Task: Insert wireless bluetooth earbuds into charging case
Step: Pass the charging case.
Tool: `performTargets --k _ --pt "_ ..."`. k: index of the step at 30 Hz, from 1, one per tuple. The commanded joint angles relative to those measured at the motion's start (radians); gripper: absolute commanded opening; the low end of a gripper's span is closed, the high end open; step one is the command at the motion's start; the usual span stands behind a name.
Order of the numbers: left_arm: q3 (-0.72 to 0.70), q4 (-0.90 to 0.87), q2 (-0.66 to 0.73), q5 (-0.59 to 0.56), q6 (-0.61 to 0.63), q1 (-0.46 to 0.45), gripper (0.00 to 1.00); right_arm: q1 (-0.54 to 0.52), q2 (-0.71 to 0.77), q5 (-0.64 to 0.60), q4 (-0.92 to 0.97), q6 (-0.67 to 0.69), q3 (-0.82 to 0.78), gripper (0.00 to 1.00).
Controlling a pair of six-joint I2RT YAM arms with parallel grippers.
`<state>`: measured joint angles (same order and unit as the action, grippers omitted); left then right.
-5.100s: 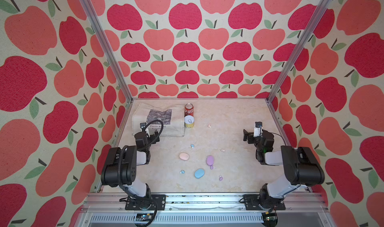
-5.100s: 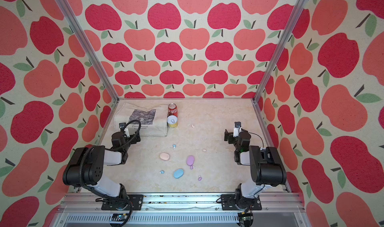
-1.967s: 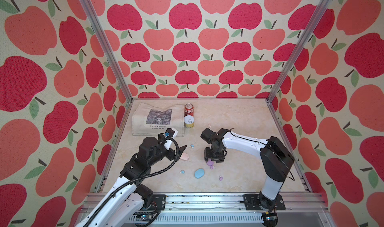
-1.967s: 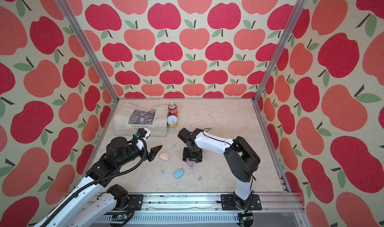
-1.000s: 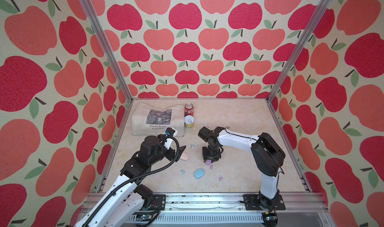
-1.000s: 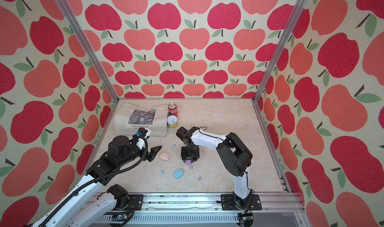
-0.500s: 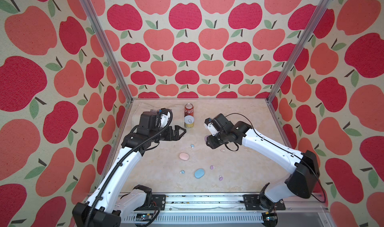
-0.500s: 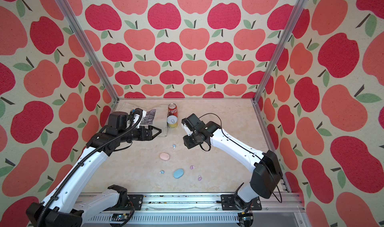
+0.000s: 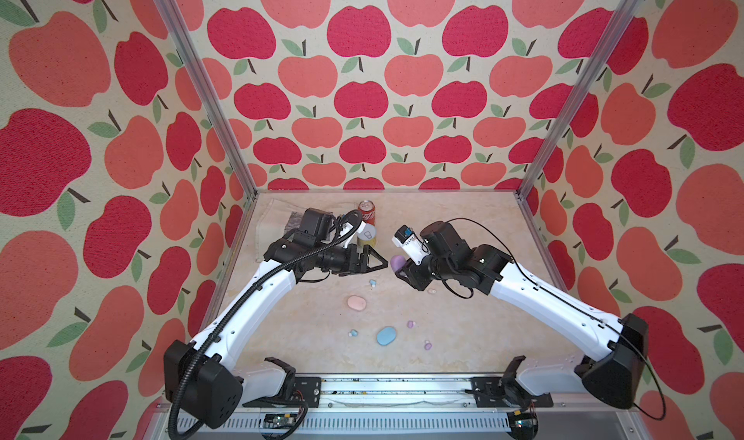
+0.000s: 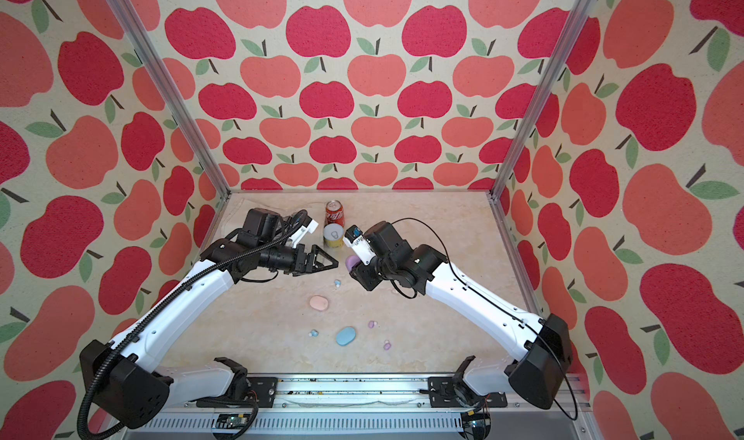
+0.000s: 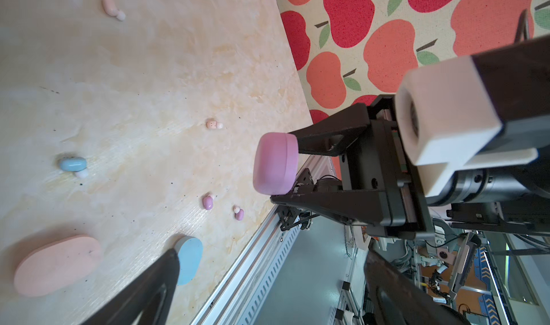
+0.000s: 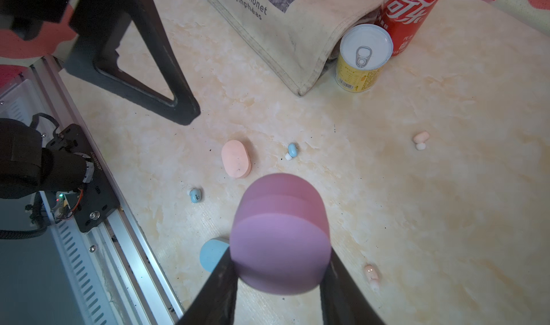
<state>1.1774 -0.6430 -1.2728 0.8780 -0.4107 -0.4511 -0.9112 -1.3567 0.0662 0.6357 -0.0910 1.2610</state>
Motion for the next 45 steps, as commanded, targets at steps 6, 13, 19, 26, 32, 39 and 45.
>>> performTargets --k 6,13,19,26,32,39,45 --pt "0.057 0.007 -0.079 0.007 -0.006 -0.037 0.89 -0.005 0.011 0.070 -0.036 0.031 0.015 0.27" --pt "0.091 0.032 -0.140 0.008 -0.029 -0.062 0.78 -0.005 0.022 0.090 -0.050 0.027 0.006 0.27" --pt "0.099 0.029 -0.170 0.024 -0.040 -0.077 0.60 -0.005 0.031 0.060 -0.077 0.021 0.000 0.27" --pt "0.109 0.024 -0.196 0.023 -0.045 -0.089 0.33 -0.001 0.024 0.069 -0.106 0.006 -0.008 0.27" --pt "0.116 0.042 -0.207 0.016 -0.087 -0.092 0.15 0.047 0.030 0.154 -0.155 -0.072 -0.030 0.34" --pt "0.095 0.102 -0.213 0.008 -0.281 -0.075 0.10 0.160 0.099 0.363 -0.295 -0.266 -0.117 0.59" --pt "0.057 0.200 -0.227 0.073 -0.458 -0.046 0.06 0.205 0.116 0.460 -0.384 -0.351 -0.167 0.68"
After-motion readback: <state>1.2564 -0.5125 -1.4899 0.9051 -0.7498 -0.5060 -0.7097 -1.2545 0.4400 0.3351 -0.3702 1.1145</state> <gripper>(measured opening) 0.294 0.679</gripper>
